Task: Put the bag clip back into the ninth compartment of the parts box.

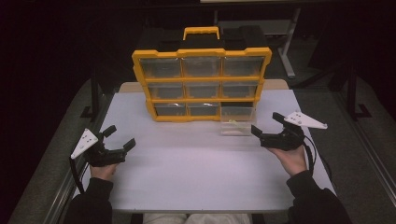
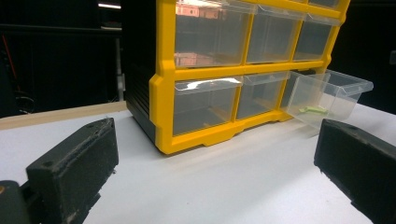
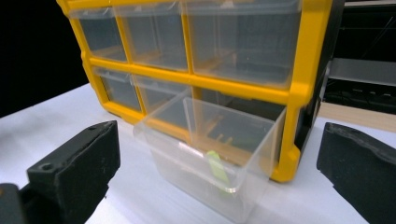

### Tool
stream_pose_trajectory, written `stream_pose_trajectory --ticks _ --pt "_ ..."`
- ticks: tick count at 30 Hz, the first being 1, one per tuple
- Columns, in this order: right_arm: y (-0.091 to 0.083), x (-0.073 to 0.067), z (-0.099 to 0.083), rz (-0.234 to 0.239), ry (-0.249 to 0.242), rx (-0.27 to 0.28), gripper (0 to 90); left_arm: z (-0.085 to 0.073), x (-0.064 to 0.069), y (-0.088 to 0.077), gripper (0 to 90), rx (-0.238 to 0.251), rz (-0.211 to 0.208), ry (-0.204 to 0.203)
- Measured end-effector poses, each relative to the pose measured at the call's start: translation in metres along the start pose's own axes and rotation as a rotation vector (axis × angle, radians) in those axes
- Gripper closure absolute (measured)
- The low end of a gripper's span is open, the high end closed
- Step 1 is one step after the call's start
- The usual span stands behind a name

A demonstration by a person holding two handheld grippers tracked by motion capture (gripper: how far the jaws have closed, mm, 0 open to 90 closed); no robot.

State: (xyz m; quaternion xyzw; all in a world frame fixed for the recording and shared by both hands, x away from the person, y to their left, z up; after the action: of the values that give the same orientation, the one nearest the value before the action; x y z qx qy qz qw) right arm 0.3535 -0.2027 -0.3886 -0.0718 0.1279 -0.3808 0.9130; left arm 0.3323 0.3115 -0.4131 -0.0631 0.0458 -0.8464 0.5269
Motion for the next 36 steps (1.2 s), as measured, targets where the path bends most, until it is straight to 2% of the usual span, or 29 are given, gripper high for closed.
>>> stream_pose_trajectory --ticks 2,3,8,12,19,25,29,36 --pt "-0.001 0.000 -0.002 -0.003 0.000 0.000 0.0 0.000 0.000 0.000 0.0 0.000 0.001 -0.001" --pt "-0.005 0.000 -0.010 -0.012 0.004 0.006 0.0 0.000 0.000 0.000 0.0 0.000 0.000 0.000" --pt "-0.009 0.000 -0.017 -0.013 0.007 0.009 0.0 0.001 0.001 0.000 0.0 0.004 0.000 0.003" --pt "-0.013 -0.002 -0.021 -0.018 -0.008 0.019 0.0 0.001 0.001 -0.001 0.0 0.005 -0.001 0.003" --pt "-0.017 -0.004 -0.032 -0.012 0.002 0.008 0.0 0.001 0.001 -0.001 0.0 0.004 0.000 0.004" --pt "-0.016 -0.007 -0.043 0.012 0.023 -0.005 0.0 0.001 0.001 -0.001 0.0 0.003 -0.003 0.005" --pt "-0.013 -0.010 -0.047 0.012 0.007 -0.038 0.0 0.001 0.001 -0.001 0.0 0.003 -0.003 0.003" --pt "-0.013 -0.011 -0.049 0.011 0.001 -0.033 0.0 0.000 0.001 -0.001 0.0 0.002 -0.005 -0.001"
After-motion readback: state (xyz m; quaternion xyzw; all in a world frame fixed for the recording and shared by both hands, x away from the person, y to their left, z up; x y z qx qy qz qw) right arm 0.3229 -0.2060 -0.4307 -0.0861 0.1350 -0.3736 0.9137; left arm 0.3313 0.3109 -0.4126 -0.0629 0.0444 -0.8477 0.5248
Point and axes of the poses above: each handheld gripper's, and its own axes: y roughly forward along the jaws, z roughly out of its top, x roughly to its right, the point moved 4 cm from there along y, roughly forward along the jaws, and after that the axes turned 10 degrees about z, right-handed, at the moved point
